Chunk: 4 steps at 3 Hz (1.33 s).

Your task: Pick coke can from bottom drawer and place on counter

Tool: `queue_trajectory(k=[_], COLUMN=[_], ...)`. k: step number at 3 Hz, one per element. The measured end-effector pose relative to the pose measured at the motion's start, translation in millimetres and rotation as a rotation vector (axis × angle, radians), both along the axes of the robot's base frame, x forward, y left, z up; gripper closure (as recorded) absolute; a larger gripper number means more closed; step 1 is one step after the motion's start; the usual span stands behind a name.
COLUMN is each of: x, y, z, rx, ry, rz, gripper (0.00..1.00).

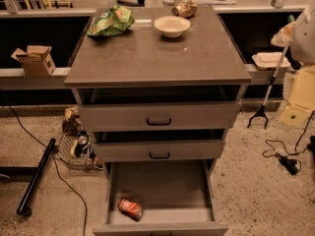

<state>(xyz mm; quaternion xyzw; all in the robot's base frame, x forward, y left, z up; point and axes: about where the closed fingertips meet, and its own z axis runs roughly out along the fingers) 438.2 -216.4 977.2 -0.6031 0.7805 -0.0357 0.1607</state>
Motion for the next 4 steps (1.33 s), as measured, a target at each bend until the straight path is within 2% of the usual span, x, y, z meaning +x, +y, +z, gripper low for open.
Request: queue_trajectory(k=[1,2,3,4], x=[0.0,-0.7,-6.2,-11.2], y=[0.0,7.0,30.8,57.6], z=[0.0,-23.8,-70.7,-132.4], rx=[0.000,0.052,0.130,0.249], ry=[0.000,0.021,0.046,0.093], rz=[0.000,0.005,0.028,0.027], gripper=[0.00,0.00,0.00,0.00])
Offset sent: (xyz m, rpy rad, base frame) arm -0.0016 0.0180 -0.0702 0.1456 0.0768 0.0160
